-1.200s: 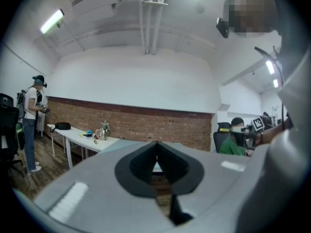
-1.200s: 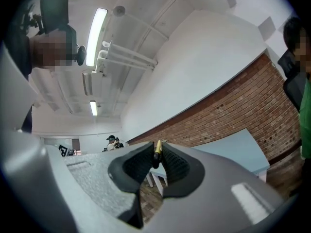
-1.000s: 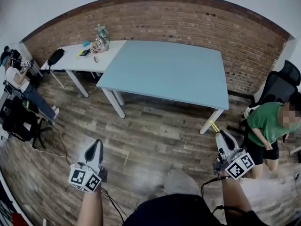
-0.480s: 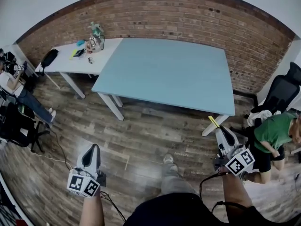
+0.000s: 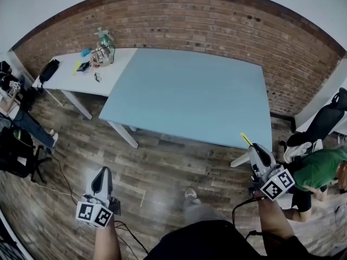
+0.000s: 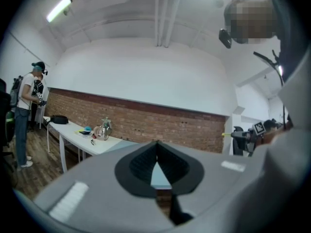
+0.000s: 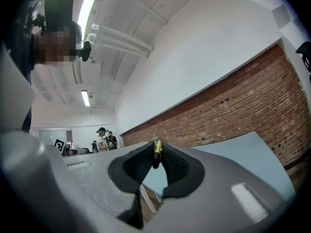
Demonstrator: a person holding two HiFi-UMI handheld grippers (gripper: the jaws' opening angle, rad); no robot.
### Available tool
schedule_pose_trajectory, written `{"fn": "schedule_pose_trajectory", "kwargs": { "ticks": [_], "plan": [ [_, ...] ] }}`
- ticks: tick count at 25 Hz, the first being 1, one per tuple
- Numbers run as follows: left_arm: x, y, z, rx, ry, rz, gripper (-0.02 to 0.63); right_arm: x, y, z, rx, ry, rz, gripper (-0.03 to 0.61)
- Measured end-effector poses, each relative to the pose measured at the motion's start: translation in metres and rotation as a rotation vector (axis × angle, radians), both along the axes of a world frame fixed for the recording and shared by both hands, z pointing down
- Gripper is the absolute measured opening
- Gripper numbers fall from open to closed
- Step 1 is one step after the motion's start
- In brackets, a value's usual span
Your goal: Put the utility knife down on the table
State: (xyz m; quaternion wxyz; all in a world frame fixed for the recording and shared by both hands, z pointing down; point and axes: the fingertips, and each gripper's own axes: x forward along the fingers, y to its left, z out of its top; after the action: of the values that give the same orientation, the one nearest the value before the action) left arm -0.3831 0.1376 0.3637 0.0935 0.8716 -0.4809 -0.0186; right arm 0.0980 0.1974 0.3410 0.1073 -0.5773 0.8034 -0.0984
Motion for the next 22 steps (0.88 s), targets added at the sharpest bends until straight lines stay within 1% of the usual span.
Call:
{"fn": "schedule_pose_trajectory", "kwargs": {
  "ticks": [4, 8, 11, 14, 16, 18, 22],
  "plan": [
    [0.013, -0.046, -0.013, -0.009, -0.024, -0.004, -0.011, 0.007, -0.042, 0.004, 0.006, -0.051, 0.011, 0.052],
    [0.045, -0.086, -0.028, 0.001, -0.04, 0.01, -0.011, 0.028, -0.081, 0.009, 0.014, -0.074, 0.005, 0.052],
    [0.065, -0.113, -0.029, 0.003, -0.069, 0.021, -0.011, 0.042, -0.106, 0.022, 0.013, -0.108, 0.01, 0.052],
    [0.088, -0.137, -0.032, 0.02, -0.063, 0.041, -0.009, 0.053, -0.123, 0.032, 0.001, -0.124, 0.016, 0.052],
    [0.104, -0.146, -0.036, 0.029, -0.058, 0.071, -0.009, 0.056, -0.134, 0.032, 0.002, -0.13, 0.014, 0.052],
    [0.115, -0.154, -0.036, 0.037, -0.072, 0.097, -0.009, 0.057, -0.141, 0.028, 0.009, -0.123, 0.009, 0.052],
    [0.12, -0.176, -0.045, 0.082, -0.079, 0.096, -0.009, 0.059, -0.158, 0.03, 0.015, -0.133, 0.014, 0.052]
  ]
}}
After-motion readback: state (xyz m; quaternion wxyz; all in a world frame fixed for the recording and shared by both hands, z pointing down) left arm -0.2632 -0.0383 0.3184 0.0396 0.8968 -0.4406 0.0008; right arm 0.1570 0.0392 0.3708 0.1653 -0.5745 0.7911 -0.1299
